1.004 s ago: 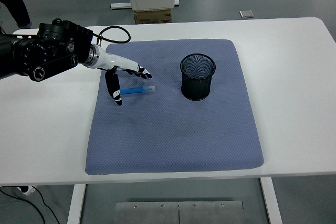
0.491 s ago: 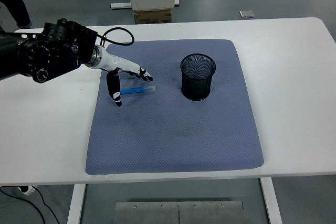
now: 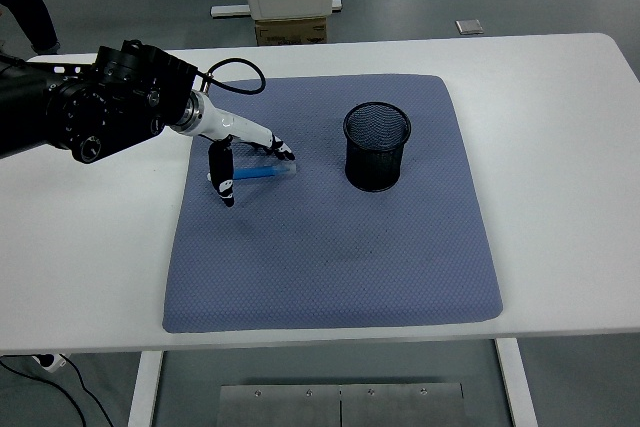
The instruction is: Left hand places marker in pen holder
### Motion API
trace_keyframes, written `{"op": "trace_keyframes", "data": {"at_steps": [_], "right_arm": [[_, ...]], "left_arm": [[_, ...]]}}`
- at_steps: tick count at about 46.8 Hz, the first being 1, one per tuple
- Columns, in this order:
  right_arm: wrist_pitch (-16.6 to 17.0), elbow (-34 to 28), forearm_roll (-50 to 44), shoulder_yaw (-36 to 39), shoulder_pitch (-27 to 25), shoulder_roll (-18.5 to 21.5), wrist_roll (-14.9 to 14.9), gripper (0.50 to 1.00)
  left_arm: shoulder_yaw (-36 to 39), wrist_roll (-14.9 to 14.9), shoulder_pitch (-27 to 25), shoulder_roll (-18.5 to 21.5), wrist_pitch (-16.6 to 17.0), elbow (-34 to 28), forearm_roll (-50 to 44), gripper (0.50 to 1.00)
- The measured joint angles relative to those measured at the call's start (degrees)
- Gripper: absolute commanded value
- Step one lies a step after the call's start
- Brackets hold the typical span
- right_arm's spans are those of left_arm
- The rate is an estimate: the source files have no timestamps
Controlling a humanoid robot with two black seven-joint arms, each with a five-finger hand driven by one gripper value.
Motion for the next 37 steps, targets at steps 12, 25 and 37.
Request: {"op": "trace_keyframes", "data": {"at_steps": [12,25,37], "right_arm": [[0.0,0.0,-0.01,0.0,0.0,0.0,-0.03,1.0],[0.0,-0.05,-0.03,0.0,0.0,0.0,-0.03,1.0],[0.0,-0.01,-0.03,0.0,0.0,0.0,-0.03,1.0]], "left_arm": [[0.0,0.0,0.02,0.03,0.07,0.0,0.03,1.0],[0.08,0.01,0.18,-0.08,-0.01,-0.07,0.19,1.0],[0.08,0.0,0.12,-0.02,-0.02,-0.09,0.96,0.862]]}}
